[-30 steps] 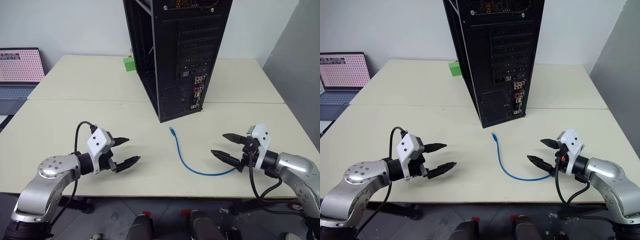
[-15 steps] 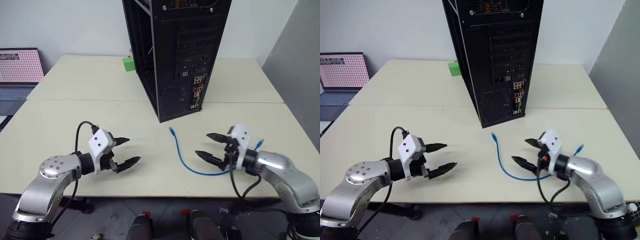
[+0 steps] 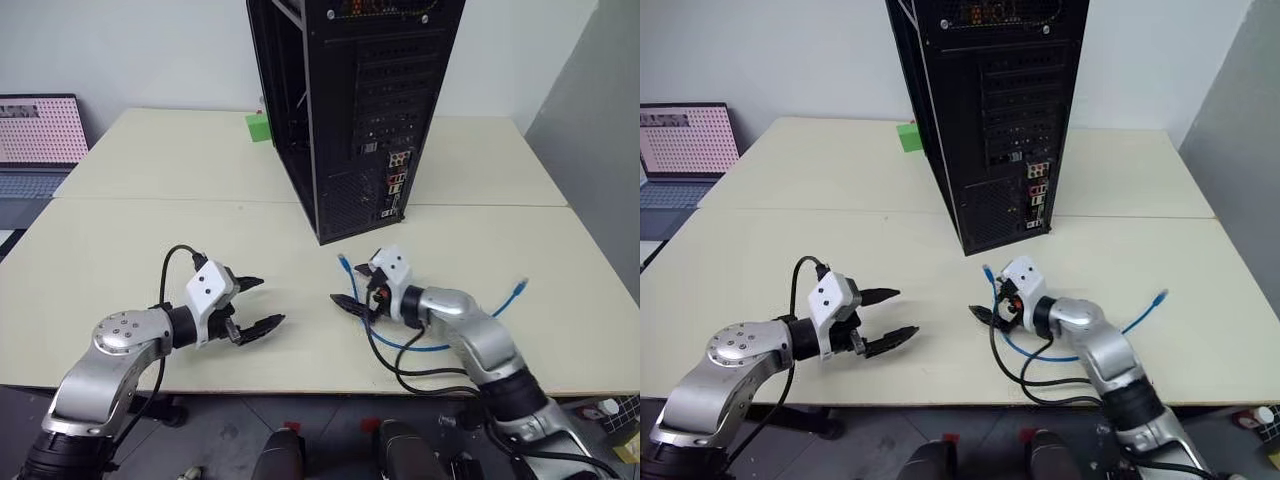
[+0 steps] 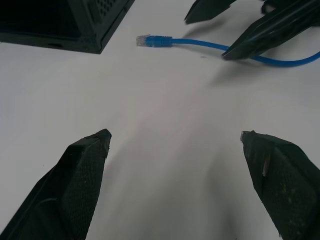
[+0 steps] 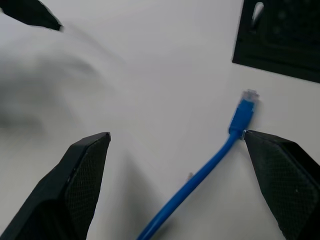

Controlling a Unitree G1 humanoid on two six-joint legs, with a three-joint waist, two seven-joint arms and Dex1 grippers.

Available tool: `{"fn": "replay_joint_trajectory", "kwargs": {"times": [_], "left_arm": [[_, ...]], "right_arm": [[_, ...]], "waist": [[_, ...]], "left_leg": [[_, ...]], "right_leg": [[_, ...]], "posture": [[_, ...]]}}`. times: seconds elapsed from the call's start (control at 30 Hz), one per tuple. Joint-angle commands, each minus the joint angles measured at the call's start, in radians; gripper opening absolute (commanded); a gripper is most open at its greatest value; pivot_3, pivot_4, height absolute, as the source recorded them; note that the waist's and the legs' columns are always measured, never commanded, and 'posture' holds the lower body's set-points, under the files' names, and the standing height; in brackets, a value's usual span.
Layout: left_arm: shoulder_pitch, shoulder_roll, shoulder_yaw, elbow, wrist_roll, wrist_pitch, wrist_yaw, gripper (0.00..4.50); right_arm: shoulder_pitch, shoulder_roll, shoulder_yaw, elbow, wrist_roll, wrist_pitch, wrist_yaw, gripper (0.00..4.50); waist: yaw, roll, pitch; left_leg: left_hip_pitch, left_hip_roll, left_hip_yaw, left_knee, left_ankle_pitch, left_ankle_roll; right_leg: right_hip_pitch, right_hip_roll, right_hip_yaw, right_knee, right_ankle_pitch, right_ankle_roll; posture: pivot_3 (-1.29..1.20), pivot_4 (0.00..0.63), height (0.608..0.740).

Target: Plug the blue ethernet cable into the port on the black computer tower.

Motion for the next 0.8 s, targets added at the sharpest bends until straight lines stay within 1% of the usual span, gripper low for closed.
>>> {"fn": "replay_joint_trajectory", "kwargs": {"times": [0.03, 0.07, 0.17, 0.3, 0.33, 0.37, 0.53, 0.6, 0.63, 0.8], "left_arm": [[-0.003, 0.0, 0.003, -0.012, 0.014, -0.035, -0.004, 4.5], [-0.003, 0.0, 0.002, -0.011, 0.016, -0.038, -0.005, 4.5], [-0.008, -0.003, 0.0, -0.006, 0.022, -0.042, -0.004, 4.5], [-0.033, -0.009, -0.006, 0.007, 0.032, -0.045, 0.001, 4.5], [-0.04, -0.011, -0.008, 0.01, 0.034, -0.043, 0.003, 4.5], [-0.045, -0.012, -0.009, 0.013, 0.034, -0.042, 0.003, 4.5], [-0.066, -0.019, -0.022, 0.029, 0.045, -0.039, 0.0, 4.5], [-0.072, -0.017, -0.036, 0.038, 0.05, -0.04, -0.013, 4.5], [-0.076, -0.015, -0.044, 0.043, 0.054, -0.042, -0.019, 4.5], [-0.11, -0.011, -0.071, 0.085, 0.065, -0.055, -0.056, 4.5]], "right_arm": [[-0.023, 0.013, -0.013, 0.016, -0.03, 0.006, -0.023, 4.13], [-0.023, 0.015, -0.014, 0.017, -0.032, 0.008, -0.023, 3.97], [-0.026, 0.017, -0.012, 0.02, -0.044, 0.008, -0.019, 3.12], [-0.038, 0.027, -0.01, 0.031, -0.068, 0.002, -0.025, 2.22], [-0.042, 0.027, -0.007, 0.033, -0.077, -0.002, -0.028, 1.93], [-0.044, 0.025, -0.004, 0.035, -0.085, -0.007, -0.029, 1.81], [-0.052, 0.01, -0.004, 0.023, -0.109, -0.024, -0.005, 0.67], [-0.055, -0.005, -0.001, 0.008, -0.113, -0.031, 0.015, 0.13], [-0.056, -0.015, 0.002, -0.005, -0.112, -0.035, 0.029, 0.02], [-0.056, -0.08, 0.011, -0.104, -0.092, -0.028, 0.127, 0.02]], "waist": [[0.002, 0.0, 0.0], [0.001, 0.0, 0.0], [0.0, 0.0, 0.0], [-0.001, 0.0, 0.0], [-0.001, 0.0, 0.0], [-0.001, 0.0, 0.0], [-0.001, 0.0, 0.0], [-0.001, 0.0, 0.0], [-0.001, 0.0, 0.0], [0.0, 0.0, 0.0]], "left_leg": [[0.0, 0.0, 0.0, 0.0, 0.0, 0.0], [0.0, 0.0, 0.0, 0.0, 0.0, 0.0], [0.0, 0.0, 0.0, 0.0, 0.0, 0.0], [0.0, 0.0, 0.0, 0.0, 0.0, 0.0], [0.0, 0.0, 0.0, 0.0, 0.0, 0.0], [0.0, 0.0, 0.0, 0.0, 0.0, 0.0], [0.0, 0.0, 0.0, 0.0, 0.0, 0.0], [0.0, 0.0, 0.0, 0.0, 0.0, 0.0], [0.0, 0.0, 0.0, 0.0, 0.0, 0.0], [0.0, 0.0, 0.0, 0.0, 0.0, 0.0]], "right_leg": [[0.0, 0.0, 0.0, 0.0, 0.0, 0.0], [0.0, 0.0, 0.0, 0.0, 0.0, 0.0], [0.0, 0.0, 0.0, 0.0, 0.0, 0.0], [0.0, 0.0, 0.0, 0.0, 0.0, 0.0], [0.0, 0.0, 0.0, 0.0, 0.0, 0.0], [0.0, 0.0, 0.0, 0.0, 0.0, 0.0], [0.0, 0.0, 0.0, 0.0, 0.0, 0.001], [0.0, 0.0, 0.0, 0.0, 0.001, 0.002], [0.0, 0.0, 0.0, 0.0, 0.002, 0.004], [0.0, 0.0, 0.0, 0.0, 0.002, 0.004]], "posture": [[0.0, 0.15, 0.74], [0.0, 0.15, 0.74], [0.0, 0.15, 0.74], [0.0, 0.15, 0.74], [0.0, 0.15, 0.74], [0.0, 0.15, 0.74], [0.0, 0.15, 0.74], [0.0, 0.15, 0.74], [0.0, 0.15, 0.74], [0.0, 0.15, 0.74]]}}
